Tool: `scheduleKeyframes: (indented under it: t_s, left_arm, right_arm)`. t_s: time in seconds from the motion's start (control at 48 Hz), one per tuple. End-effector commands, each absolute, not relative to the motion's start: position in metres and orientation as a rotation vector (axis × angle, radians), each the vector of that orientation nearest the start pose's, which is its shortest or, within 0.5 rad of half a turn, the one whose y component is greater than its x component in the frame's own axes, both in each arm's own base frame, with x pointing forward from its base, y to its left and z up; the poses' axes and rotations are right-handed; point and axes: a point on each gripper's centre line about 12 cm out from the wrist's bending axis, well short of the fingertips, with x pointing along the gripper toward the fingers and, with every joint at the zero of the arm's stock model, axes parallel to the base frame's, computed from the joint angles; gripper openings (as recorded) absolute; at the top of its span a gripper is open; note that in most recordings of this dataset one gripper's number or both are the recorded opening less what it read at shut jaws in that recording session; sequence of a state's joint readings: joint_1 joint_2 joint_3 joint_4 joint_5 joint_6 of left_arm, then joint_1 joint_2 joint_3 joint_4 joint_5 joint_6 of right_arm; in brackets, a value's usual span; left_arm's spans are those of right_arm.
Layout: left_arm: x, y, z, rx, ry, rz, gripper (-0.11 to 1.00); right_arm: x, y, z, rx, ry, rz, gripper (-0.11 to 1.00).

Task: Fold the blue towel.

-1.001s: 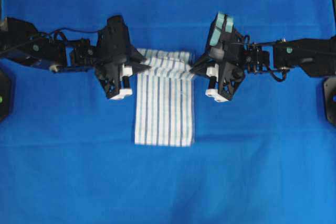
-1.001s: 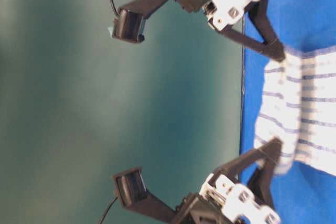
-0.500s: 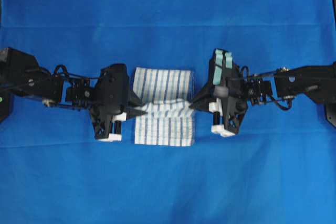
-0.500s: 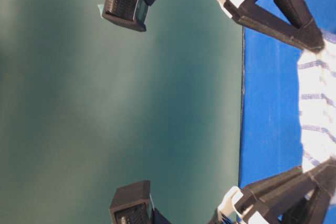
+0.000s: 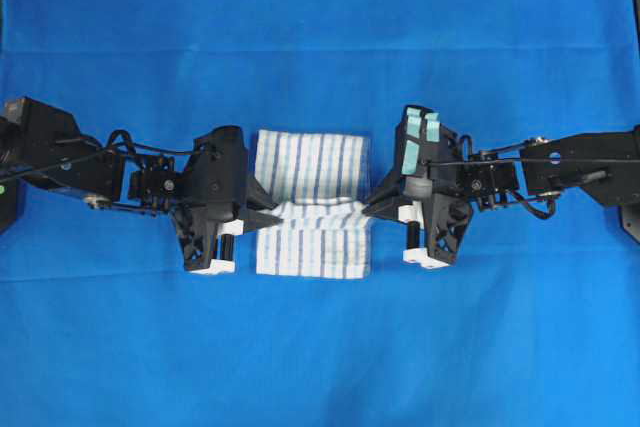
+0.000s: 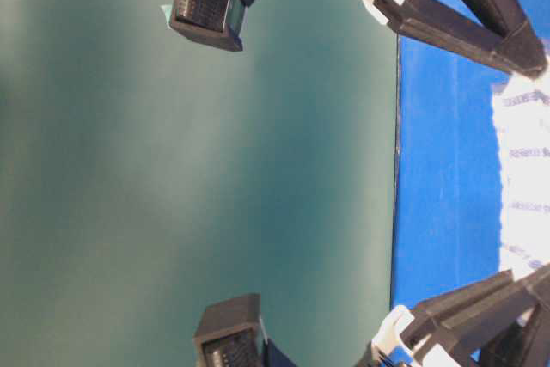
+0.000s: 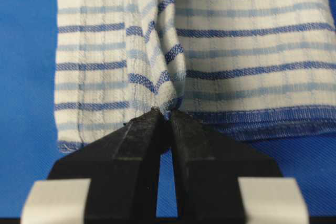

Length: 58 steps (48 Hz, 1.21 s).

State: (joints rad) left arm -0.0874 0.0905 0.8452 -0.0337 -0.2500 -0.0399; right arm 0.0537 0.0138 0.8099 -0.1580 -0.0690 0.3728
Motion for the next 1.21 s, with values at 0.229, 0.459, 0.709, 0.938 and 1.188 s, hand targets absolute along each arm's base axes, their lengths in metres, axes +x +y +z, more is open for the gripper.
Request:
scheduleKeyframes:
  t_s: [0.229,0.459,0.709,0.938,1.188]
  left_arm:
    - [0.36,-0.044,0.112,-0.053,0.659,-0.078,0.29]
    - [0.354,-0.048,0.116,-0.038,0.668,-0.094,0.74]
    - [0.335,-0.045,0.153,-0.009,0.649,-0.108,0.75]
    - [0.307,-0.041,0.204,0.043,0.548,-0.131,0.75]
    - [0.269,-0.035,0.242,0.046,0.397,-0.132,0.75]
  right_arm:
    - [0.363,0.036,0.132,0.186,0.753,0.013,0.08]
    - [0.363,0.045,0.139,0.193,0.748,0.028,0.65]
    - [0.357,0.044,0.173,0.179,0.699,0.034,0.62]
    - [0.339,0.04,0.226,0.139,0.615,0.043,0.61]
    - [0.308,0.034,0.267,0.074,0.522,0.048,0.61]
